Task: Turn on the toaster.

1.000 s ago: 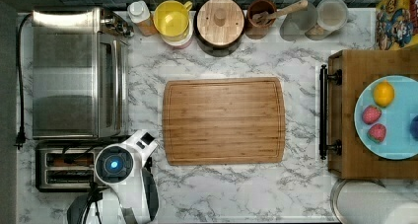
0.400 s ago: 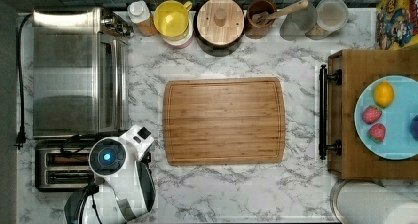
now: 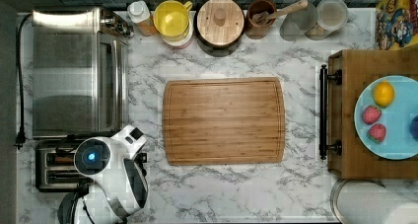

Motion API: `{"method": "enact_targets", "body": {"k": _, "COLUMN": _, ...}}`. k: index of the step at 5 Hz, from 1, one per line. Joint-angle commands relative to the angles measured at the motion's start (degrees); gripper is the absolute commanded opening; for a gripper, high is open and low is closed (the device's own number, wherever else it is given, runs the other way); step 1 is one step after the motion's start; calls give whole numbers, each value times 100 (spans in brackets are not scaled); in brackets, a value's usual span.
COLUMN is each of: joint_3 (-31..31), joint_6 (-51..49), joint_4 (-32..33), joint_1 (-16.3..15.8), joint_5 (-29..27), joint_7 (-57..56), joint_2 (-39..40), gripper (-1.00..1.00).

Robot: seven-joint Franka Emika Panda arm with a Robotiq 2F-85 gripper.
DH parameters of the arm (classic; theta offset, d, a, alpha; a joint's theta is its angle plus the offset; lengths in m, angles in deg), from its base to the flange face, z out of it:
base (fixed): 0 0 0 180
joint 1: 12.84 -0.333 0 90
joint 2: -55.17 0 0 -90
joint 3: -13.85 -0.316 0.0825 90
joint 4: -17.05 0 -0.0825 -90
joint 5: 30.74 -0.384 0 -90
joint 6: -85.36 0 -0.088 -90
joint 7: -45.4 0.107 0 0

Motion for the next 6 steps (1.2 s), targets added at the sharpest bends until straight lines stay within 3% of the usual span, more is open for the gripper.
{"method": "enact_targets", "body": {"k": 1, "joint_3": -96, "joint_6": 684, "joint_4": 605, "joint_1": -103, "joint_5": 314, "joint_7": 245, "joint_2": 1067, "gripper": -100}}
{"method": "enact_targets", "body": {"k": 2, "joint_3": -314, "joint_6": 692, "joint_4": 608, "joint_1": 126, "joint_5": 396, "joint_7": 305, "joint_2": 1087, "gripper": -100}}
{"method": "enact_targets", "body": {"k": 3, "joint_3": -116, "joint_6": 685, "joint_4": 604, "joint_1": -81, "joint_5": 321, "joint_7": 250, "joint_2": 1069, "gripper": -100}}
{"method": "enact_targets", "body": {"k": 6, "joint_3": -124, "joint_6": 684, "joint_4": 603, "joint_1": -73, "joint_5": 324, "joint_7": 252, "joint_2": 1070, "gripper": -100}}
